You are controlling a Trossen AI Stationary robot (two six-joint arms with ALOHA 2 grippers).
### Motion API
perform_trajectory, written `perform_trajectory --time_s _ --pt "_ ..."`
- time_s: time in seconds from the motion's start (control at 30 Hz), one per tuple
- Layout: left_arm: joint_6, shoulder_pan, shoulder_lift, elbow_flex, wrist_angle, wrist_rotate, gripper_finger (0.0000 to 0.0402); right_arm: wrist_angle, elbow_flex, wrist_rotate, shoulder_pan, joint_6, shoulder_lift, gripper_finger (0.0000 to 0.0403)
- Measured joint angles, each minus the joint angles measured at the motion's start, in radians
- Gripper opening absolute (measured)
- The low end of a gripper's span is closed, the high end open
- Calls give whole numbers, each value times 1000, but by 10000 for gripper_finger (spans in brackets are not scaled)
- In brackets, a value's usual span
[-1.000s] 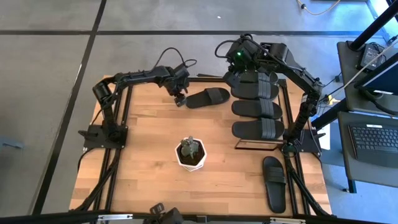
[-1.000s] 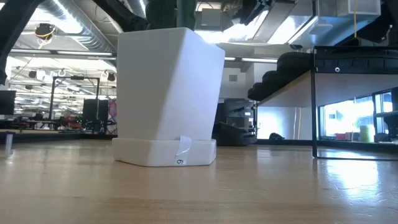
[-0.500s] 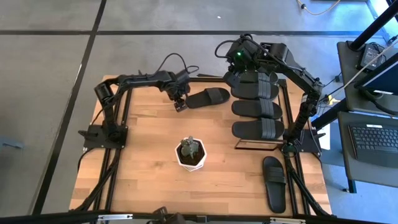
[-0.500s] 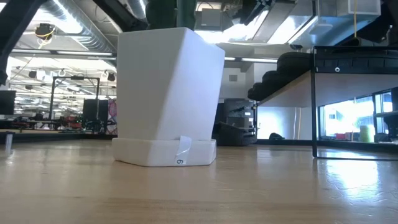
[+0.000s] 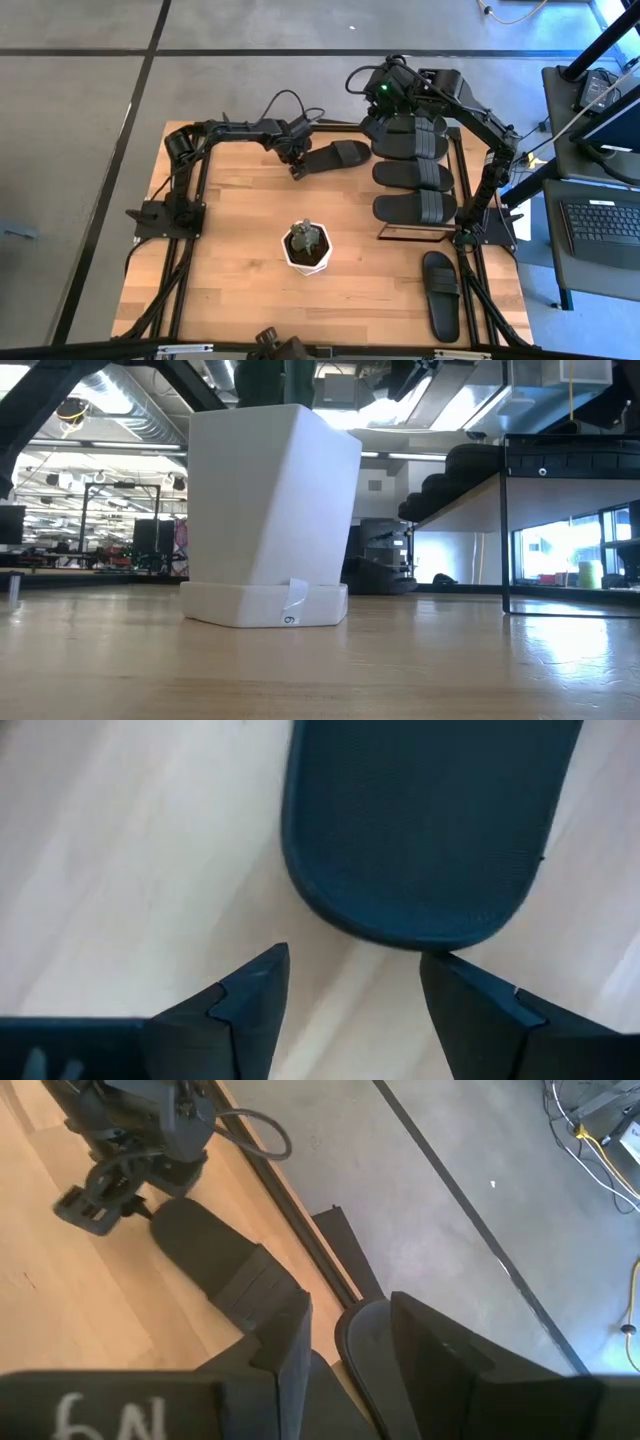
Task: Pick and place slides into the shelf
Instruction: Put the black slide under the shelf
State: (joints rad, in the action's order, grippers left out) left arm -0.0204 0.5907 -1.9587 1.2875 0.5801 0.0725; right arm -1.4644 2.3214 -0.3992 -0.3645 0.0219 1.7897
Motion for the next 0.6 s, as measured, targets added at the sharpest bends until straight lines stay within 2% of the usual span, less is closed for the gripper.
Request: perform_trajectory --time_s 0.17,0.3,0.6 --pt "45 -1 1 1 -94 9 218 0 0 0 0 0 0 139" --pt "72 -1 1 1 -162 78 218 -1 0 0 0 0 0 139" --pt "109 -5 -19 2 -250 95 218 -2 0 0 0 0 0 139"
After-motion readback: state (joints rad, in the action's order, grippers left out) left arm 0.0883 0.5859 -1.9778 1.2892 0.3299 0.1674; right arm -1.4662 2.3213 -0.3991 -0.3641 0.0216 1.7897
